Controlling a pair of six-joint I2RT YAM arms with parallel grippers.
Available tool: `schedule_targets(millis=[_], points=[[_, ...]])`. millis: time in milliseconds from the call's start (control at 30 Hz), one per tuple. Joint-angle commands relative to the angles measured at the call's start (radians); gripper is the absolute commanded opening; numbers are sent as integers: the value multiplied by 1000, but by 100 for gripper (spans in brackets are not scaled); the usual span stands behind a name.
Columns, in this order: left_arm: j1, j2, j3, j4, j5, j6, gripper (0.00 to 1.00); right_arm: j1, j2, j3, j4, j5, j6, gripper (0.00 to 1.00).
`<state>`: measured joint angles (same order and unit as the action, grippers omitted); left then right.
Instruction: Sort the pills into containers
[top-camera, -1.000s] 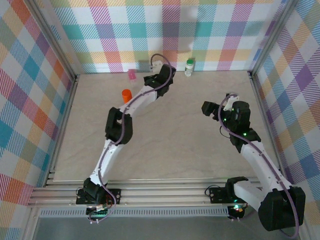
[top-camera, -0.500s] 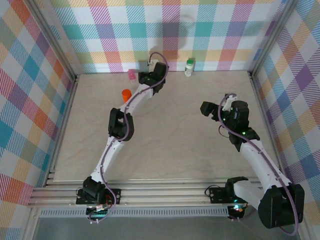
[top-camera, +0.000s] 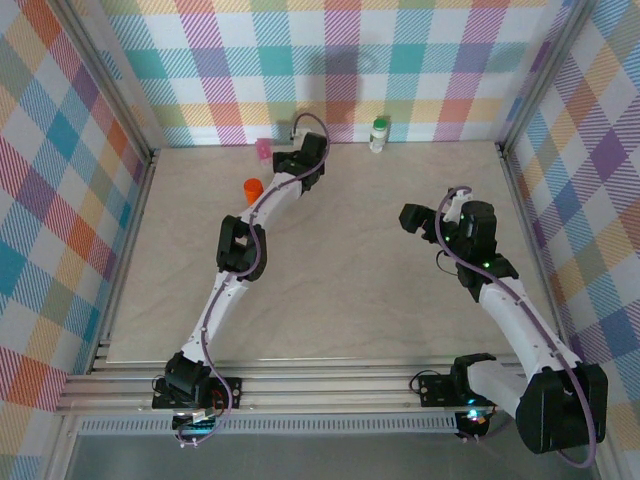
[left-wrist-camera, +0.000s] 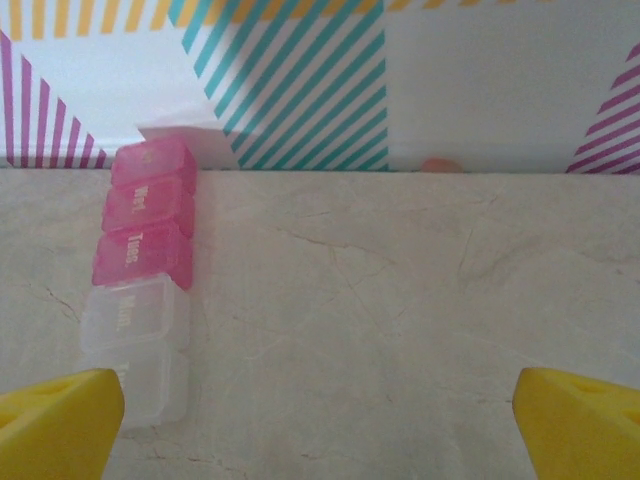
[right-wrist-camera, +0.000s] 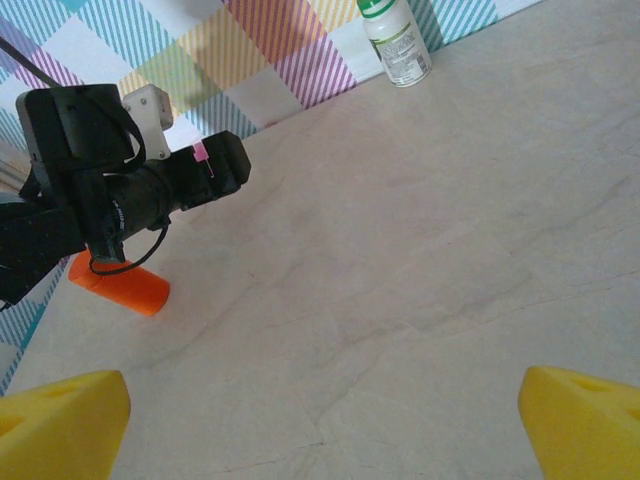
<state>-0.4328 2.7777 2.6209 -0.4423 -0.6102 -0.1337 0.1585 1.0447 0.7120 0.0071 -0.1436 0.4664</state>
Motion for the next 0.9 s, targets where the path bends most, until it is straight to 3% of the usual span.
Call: schedule_targets(millis=[0,233,467,867], points=[[28,28,29,-9,3,-14,100,6,2,-12,30,-29,20,99],[41,30,27,-9,-52,-20,100,7,8,-12,33,-41,27,99],[83,29,34,-58,-8,-134,99,9,1,-21,36,-47,33,99],[118,48,71,-120,-20,-212,94,9,2,-18,34,-51,38,99]])
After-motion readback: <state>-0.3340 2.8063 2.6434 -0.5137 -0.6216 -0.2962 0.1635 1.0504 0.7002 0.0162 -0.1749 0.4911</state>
